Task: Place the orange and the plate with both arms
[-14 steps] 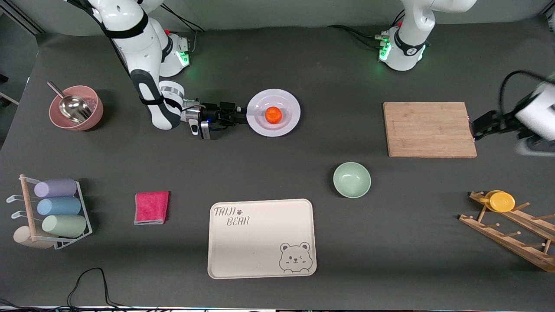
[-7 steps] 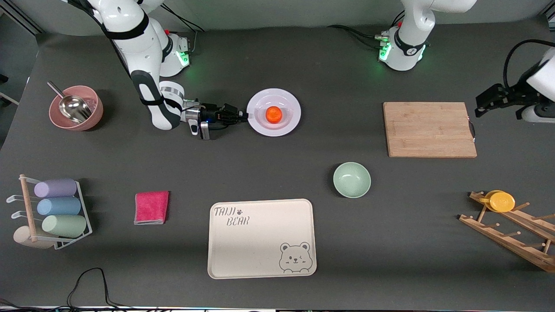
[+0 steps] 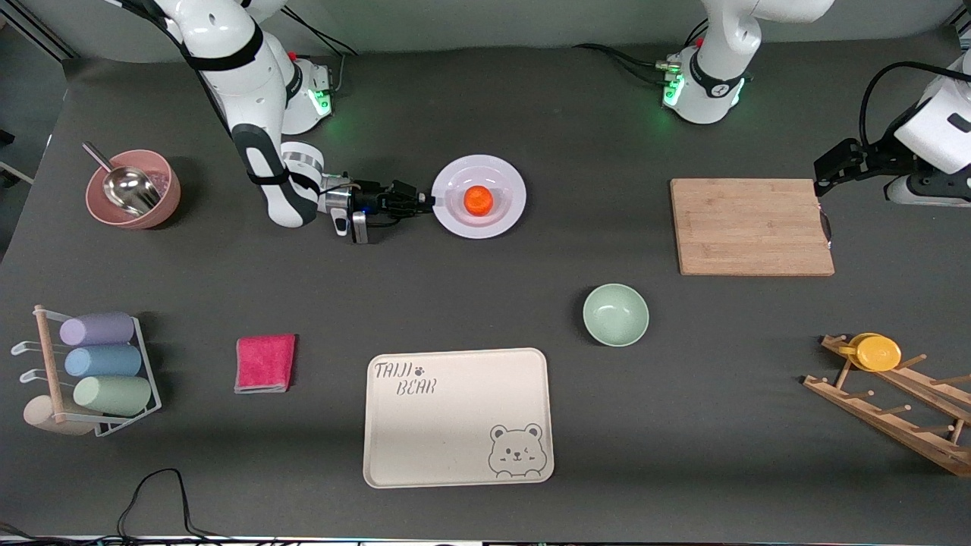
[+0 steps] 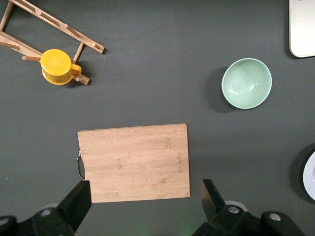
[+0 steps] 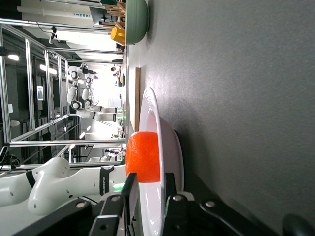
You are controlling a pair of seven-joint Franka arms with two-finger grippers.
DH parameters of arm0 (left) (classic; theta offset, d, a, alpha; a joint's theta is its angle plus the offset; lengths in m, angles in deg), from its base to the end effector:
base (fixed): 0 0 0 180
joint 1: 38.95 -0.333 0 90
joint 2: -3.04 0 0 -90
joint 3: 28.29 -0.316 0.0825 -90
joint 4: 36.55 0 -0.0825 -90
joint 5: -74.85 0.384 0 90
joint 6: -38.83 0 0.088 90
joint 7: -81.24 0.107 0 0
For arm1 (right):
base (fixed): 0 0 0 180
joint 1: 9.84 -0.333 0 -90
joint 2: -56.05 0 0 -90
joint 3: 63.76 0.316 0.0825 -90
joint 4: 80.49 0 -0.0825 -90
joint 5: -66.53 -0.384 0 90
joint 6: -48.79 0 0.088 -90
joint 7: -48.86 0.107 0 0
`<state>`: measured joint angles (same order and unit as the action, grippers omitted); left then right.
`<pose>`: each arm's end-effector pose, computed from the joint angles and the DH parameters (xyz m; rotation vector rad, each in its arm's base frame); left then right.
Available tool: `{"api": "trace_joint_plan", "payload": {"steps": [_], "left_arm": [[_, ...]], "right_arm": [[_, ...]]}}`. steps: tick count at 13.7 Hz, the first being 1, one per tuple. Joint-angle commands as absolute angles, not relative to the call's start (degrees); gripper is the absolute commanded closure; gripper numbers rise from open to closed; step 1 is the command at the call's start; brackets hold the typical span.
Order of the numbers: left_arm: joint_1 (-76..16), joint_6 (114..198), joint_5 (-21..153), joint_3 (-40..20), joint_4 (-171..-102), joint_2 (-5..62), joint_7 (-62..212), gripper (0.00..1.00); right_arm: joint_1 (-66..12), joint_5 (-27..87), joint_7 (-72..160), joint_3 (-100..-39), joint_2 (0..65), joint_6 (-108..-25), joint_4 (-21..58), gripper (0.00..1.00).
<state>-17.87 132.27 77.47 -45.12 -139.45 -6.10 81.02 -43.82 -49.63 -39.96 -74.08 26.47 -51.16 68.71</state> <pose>0.5089 -0.0224 0.6039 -3.1391 0.1212 0.0192 0.3035 0.2060 0.0770 -1.8114 -0.0115 -0.0558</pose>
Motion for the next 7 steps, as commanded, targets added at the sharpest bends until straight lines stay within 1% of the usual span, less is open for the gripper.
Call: {"api": "trace_joint_plan", "payload": {"steps": [1, 7], "left_arm": [[-17.5, 132.26, 78.45, -45.25, -140.7, -7.68, 79.75, 0.0], [-17.68, 131.46, 78.54, -45.6, -140.7, -7.77, 79.05, 0.0]], "right_arm": [[-46.23, -52.13, -43.07, -74.3, 24.06, -51.4, 68.3, 0.71], [-47.19, -52.13, -43.16, -74.22, 23.53, -51.49, 68.22, 0.71]]}}
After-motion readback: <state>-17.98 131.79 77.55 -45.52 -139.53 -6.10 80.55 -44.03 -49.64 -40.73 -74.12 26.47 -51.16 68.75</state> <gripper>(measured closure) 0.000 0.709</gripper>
